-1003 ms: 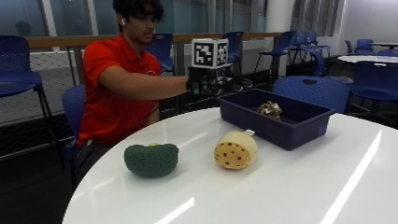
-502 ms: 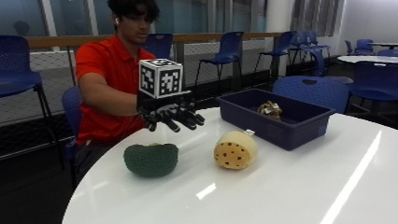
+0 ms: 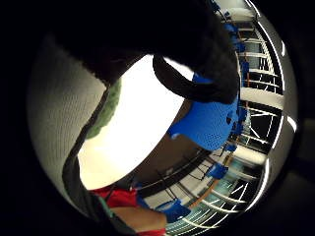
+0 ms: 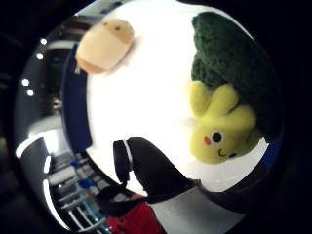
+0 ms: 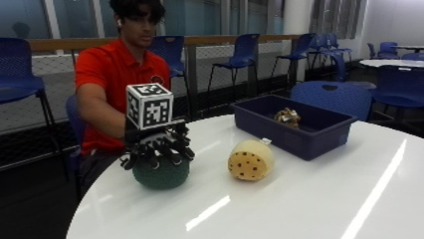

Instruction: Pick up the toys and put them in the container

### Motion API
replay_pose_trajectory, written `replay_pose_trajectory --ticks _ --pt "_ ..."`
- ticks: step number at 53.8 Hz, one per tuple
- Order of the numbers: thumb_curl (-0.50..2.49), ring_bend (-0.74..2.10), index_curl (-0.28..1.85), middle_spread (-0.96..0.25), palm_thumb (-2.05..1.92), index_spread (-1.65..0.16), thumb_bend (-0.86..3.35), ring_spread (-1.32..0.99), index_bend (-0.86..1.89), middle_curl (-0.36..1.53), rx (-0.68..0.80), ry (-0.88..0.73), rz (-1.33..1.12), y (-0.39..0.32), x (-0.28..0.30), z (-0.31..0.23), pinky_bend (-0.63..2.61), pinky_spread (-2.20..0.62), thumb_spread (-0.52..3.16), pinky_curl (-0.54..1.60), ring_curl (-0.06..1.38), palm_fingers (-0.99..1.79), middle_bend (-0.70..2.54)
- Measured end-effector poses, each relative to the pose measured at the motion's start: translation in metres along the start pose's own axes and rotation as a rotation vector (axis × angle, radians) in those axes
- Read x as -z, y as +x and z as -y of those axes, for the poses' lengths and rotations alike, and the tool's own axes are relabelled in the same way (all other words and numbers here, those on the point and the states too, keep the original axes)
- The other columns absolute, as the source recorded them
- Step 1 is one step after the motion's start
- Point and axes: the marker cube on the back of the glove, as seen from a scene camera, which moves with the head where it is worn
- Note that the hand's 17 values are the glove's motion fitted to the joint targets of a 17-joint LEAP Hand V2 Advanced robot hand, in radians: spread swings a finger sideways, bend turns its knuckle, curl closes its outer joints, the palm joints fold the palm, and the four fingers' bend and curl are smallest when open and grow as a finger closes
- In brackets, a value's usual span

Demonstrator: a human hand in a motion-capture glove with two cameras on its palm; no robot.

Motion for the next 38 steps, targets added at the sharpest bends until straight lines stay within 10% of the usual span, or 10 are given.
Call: replay_pose_trajectory --ticks 38 --pt "0.22 0.43 0.13 -0.03 -0.05 -0.33 -0.05 0.04 0.02 0.22 0.038 -0.217 -0.018 0.009 -0.042 0.005 1.35 0.04 0.97 0.43 0.24 -0.17 0.16"
